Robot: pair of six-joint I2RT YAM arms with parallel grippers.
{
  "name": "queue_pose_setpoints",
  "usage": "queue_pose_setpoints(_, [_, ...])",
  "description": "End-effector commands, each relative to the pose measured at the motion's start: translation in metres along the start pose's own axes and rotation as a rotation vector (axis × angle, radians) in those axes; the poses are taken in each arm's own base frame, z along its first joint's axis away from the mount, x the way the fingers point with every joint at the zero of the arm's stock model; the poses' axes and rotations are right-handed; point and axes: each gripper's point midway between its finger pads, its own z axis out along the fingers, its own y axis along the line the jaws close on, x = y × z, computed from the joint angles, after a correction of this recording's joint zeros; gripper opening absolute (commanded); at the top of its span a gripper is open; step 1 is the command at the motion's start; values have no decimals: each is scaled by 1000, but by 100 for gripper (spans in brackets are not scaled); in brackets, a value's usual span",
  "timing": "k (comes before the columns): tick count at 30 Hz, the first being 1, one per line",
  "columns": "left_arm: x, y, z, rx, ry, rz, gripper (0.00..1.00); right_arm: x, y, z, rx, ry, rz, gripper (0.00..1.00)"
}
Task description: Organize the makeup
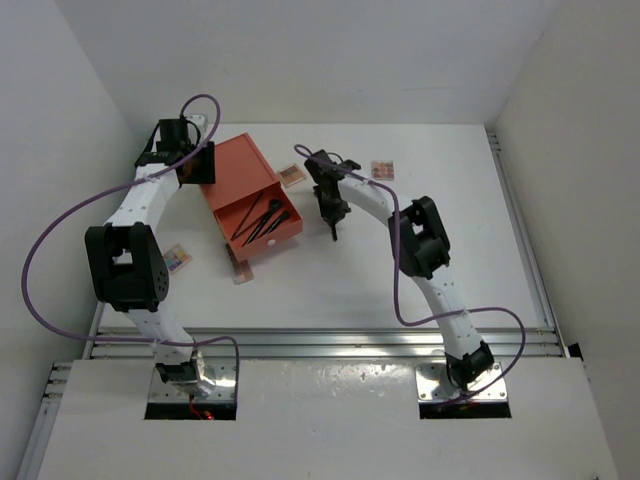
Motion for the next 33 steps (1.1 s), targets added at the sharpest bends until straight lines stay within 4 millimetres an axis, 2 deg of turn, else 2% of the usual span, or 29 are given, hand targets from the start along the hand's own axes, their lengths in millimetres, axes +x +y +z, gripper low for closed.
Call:
queue_pose_setpoints(1, [-5,6,-6,-11,-15,-8,54,-57,-26,-74,46,-226,188,0])
queue_pose_setpoints(2, [-5,6,-6,-11,-15,-8,54,-53,-27,-91,22,-254,297,0])
queue_pose_setpoints(3, [-5,6,-6,-11,-15,-8,54,-88,-19,-109,-48,-407,371,0])
queue_pose_setpoints(4, [-5,6,-6,-11,-15,-8,54,-110,-23,-169,-120,-537,447,0])
queue_pose_setpoints(5, [-5,4,-6,-2,-15,-8,54,-84,-18,-149,-136,-492,573,0])
queue_pose_setpoints(6, [-5,4,-6,-2,-15,-17,54,-115,-9,-190,-234,-666,656,0])
queue_pose_setpoints(7, [-5,4,-6,-2,-15,-17,54,-108,-9,-201,-268,-693,731,0])
queue_pose_setpoints(8, [-5,4,-6,-2,-15,-17,54,-98,1,-200,-263,-723,758,0])
queue_pose_setpoints(9, [-5,4,-6,-2,-15,-17,54,-113,17,-226,-332,-831,792,0])
queue_pose_setpoints(11, [-5,4,-6,-2,-15,-17,54,-107,40,-242,-381,-846,806,0])
queue_pose_setpoints(12, [-5,4,-6,-2,-15,-17,54,-111,53,-250,-432,-844,855,0])
queue_pose_setpoints(13, [-5,4,-6,-2,-15,-17,54,-101,81,-254,-491,-809,844,0])
queue_pose_setpoints(14, [-5,4,-6,-2,-15,-17,54,-97,94,-248,-511,-780,854,0])
queue_pose_setpoints(15, [-5,4,-6,-2,-15,-17,54,-93,119,-248,-590,-722,900,0])
queue_pose_setpoints(16, [-5,4,-6,-2,-15,-17,54,-91,127,-244,-603,-697,911,0])
queue_pose_setpoints(17, [-6,4,-6,-1,-15,-26,54,-82,136,-219,-575,-645,910,0])
queue_pose_setpoints(18, [-6,2,-6,9,-16,-26,54,-85,147,-225,-617,-606,945,0])
queue_pose_setpoints(19, [-10,2,-7,9,-25,-25,54,-79,157,-223,-633,-565,941,0])
queue_pose_setpoints(20, [-10,2,-7,9,-25,-25,54,-75,162,-206,-613,-523,963,0])
queue_pose_setpoints(23, [-10,2,-7,9,-25,-25,54,-71,174,-201,-631,-485,971,0])
queue_pose_setpoints(25, [-12,2,-11,9,-34,-25,54,-73,175,-204,-609,-526,937,0])
queue_pose_setpoints(29, [-12,2,-11,9,-34,-25,54,-70,175,-187,-550,-534,916,0])
queue_pose_setpoints(30, [-12,2,-11,9,-34,-25,54,-61,174,-174,-516,-497,914,0])
queue_pose_setpoints(33, [-12,2,-11,9,-34,-25,54,-47,188,-160,-543,-388,990,0])
